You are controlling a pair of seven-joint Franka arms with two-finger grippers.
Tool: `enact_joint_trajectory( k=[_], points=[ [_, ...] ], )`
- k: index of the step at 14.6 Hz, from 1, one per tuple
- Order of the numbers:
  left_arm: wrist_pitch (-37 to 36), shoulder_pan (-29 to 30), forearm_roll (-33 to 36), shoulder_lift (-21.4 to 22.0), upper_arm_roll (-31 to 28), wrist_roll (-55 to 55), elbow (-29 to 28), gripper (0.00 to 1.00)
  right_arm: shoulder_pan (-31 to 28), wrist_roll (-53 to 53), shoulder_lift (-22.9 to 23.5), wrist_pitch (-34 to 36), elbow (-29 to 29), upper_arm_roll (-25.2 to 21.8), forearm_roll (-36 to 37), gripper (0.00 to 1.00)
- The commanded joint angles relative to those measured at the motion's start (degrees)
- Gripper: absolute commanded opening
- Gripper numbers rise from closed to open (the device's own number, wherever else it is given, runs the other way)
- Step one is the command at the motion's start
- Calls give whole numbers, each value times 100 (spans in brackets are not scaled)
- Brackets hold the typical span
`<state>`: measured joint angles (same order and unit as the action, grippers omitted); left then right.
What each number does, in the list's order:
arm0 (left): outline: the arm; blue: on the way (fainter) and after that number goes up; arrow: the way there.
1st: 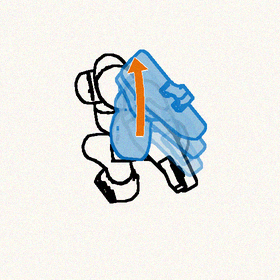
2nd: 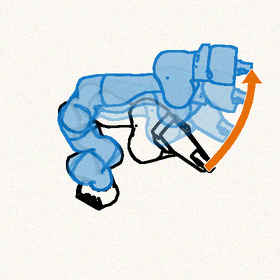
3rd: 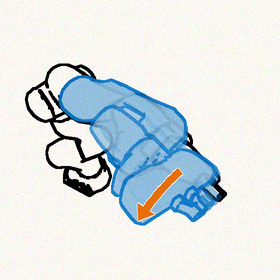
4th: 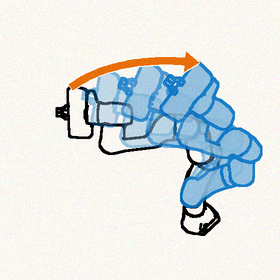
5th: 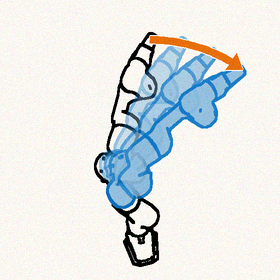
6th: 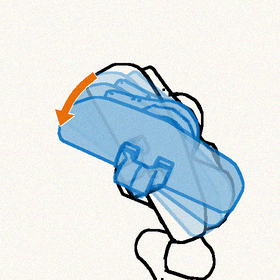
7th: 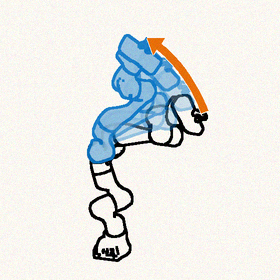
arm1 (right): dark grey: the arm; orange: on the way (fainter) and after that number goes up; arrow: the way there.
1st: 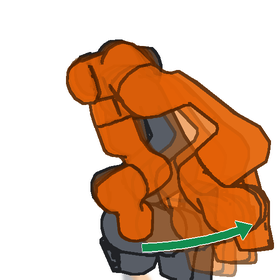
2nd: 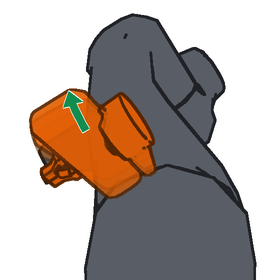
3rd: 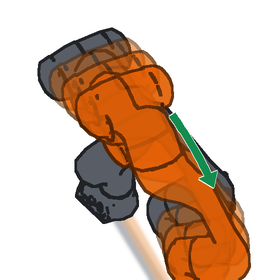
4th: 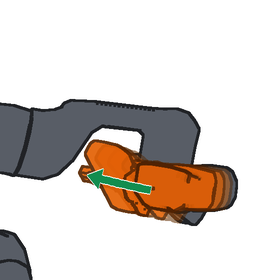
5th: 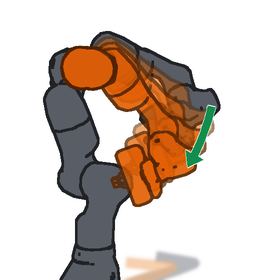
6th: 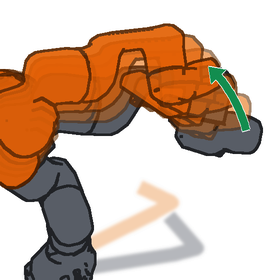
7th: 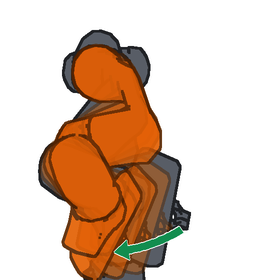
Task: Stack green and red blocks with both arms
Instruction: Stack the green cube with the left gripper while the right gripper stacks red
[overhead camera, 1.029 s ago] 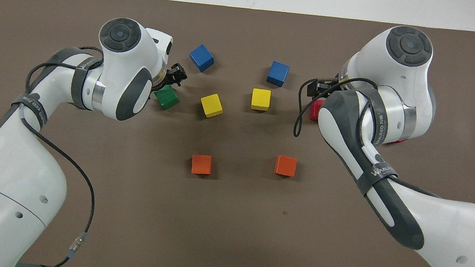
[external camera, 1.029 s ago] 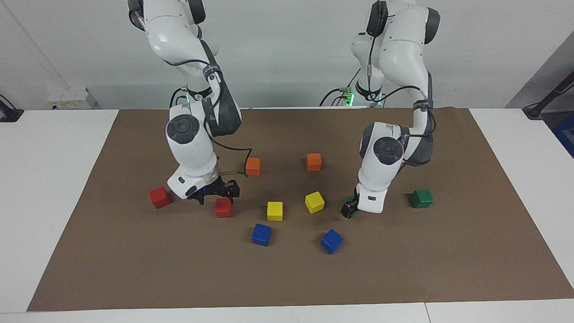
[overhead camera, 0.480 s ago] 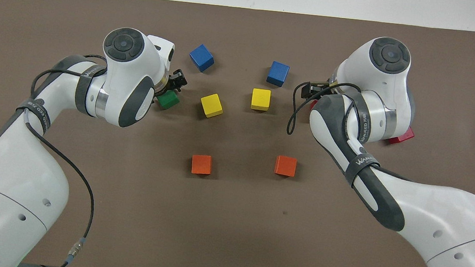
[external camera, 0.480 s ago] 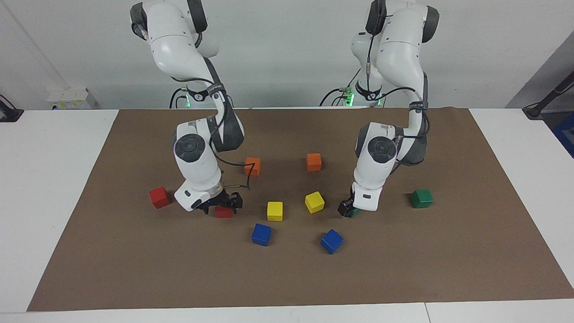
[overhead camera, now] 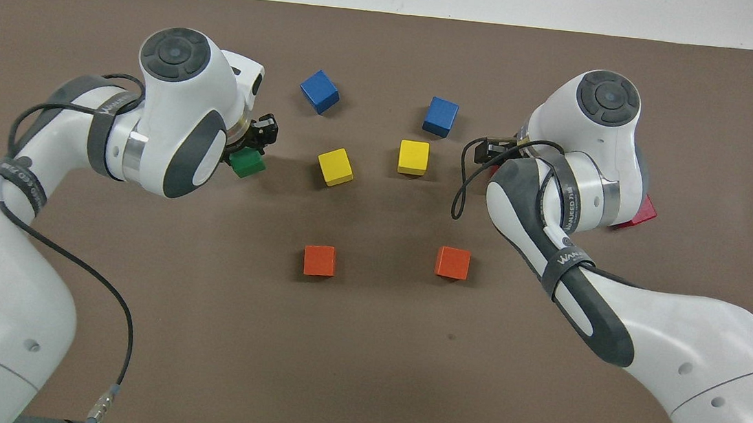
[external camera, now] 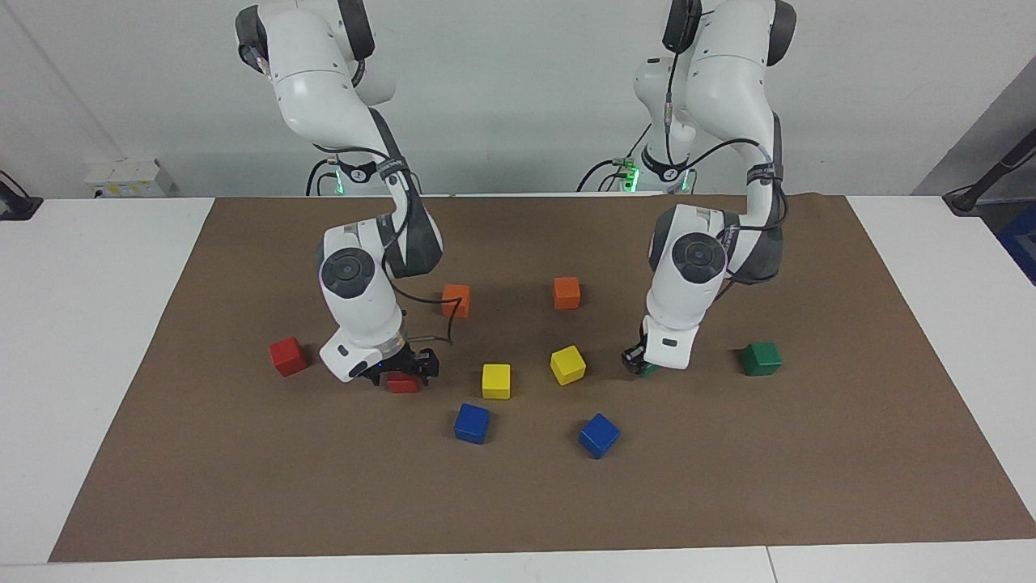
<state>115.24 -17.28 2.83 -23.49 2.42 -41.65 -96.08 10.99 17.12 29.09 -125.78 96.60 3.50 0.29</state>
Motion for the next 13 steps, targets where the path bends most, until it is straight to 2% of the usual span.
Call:
enact_joint_trajectory(
  k=[1, 2, 3, 4, 5, 6, 10, 13],
  points=[
    [-677, 644, 7, 695, 13, 1618, -245, 0, 26, 178, -150, -114, 228, 28, -21, 95],
    [-731, 942, -80, 714, 13, 2443, -228, 0, 26, 169, -150, -105, 237, 28, -21, 91],
    [-731, 1154, -194, 723, 4, 3121, -201, 0, 26, 169, -150, -105, 237, 28, -21, 81],
    [-723, 1374, -291, 723, 4, 3694, -201, 0, 69, 160, -158, -105, 237, 28, -21, 62],
    [-697, 1585, -309, 723, 4, 4091, -210, 0, 96, 152, -158, -96, 237, 28, -21, 26],
    [-635, 1709, -310, 723, -5, 4347, -210, 0, 96, 160, -158, -44, 219, 28, -12, 0],
    [-135, 1833, -283, 626, -22, 4683, -201, 0, 17, 99, -316, 403, -8, 19, 76, 0],
    [146, 1982, -248, 398, -31, 4937, -174, 0, -315, -732, -685, 1324, -464, -34, 94, 0]
  ],
)
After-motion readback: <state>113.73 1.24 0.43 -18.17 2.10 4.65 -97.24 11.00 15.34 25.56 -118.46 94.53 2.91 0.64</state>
